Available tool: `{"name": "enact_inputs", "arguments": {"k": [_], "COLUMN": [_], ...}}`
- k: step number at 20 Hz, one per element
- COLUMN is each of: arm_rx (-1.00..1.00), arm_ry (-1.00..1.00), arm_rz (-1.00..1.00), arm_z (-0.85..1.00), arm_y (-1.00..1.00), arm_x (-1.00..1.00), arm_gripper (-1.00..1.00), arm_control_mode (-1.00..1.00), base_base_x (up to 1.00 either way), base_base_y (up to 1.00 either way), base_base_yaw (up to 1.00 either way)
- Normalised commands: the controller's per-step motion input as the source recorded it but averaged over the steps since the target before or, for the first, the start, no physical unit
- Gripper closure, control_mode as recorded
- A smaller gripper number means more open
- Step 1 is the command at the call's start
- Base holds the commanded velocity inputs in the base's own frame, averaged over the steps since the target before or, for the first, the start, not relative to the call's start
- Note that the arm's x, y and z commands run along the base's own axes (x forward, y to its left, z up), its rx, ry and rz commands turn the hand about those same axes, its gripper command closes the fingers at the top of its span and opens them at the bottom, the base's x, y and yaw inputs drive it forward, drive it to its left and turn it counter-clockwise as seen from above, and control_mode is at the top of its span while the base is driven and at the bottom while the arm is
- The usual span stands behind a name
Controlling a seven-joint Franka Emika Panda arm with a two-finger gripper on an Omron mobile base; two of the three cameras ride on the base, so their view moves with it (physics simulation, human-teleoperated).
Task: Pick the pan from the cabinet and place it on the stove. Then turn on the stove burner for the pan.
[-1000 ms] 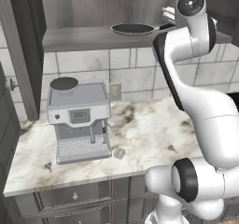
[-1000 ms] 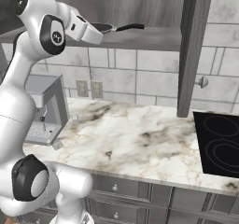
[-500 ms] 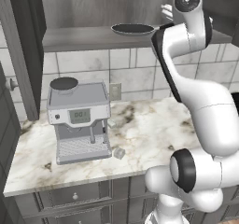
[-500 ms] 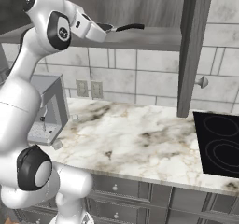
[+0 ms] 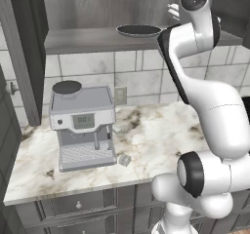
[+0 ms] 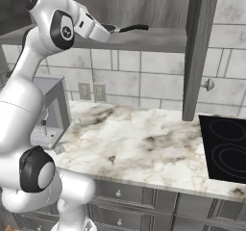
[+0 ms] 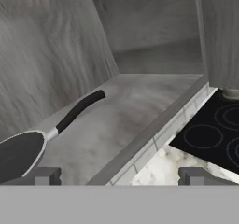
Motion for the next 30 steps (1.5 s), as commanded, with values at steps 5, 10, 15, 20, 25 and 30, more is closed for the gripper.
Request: {"name": "enact_inputs", "arguments": {"k": [5,10,15,20,25,30], "arm_rx": [0.01,0.03,0.07,0.05,0.0,0.0], "arm_ry": [0.0,-0.01,-0.01,0.0,0.0,0.0], "arm_rz": [0.0,-0.03,-0.04,-0.04,-0.05,-0.09], "arm_z": [0.0,0.0,0.0,0.01,0.04,0.04], "arm_y": [0.0,0.0,-0.04,-0.07,-0.19,-0.25], "arm_x": [0.12,0.2,0.16,0.09,0.0,0.0], "arm_gripper": [-1.0,-1.0,-1.0,-1.0,-1.0,-1.0], "arm_control_mode": [-1.0,-1.0,-1.0,-1.0,-1.0,-1.0], "base_base_x": [0.0,0.0,0.0,0.0,0.0,0.0], "base_base_y": [0.0,0.0,0.0,0.0,0.0,0.0], "base_base_yaw": [0.0,0.0,0.0,0.0,0.0,0.0]}}
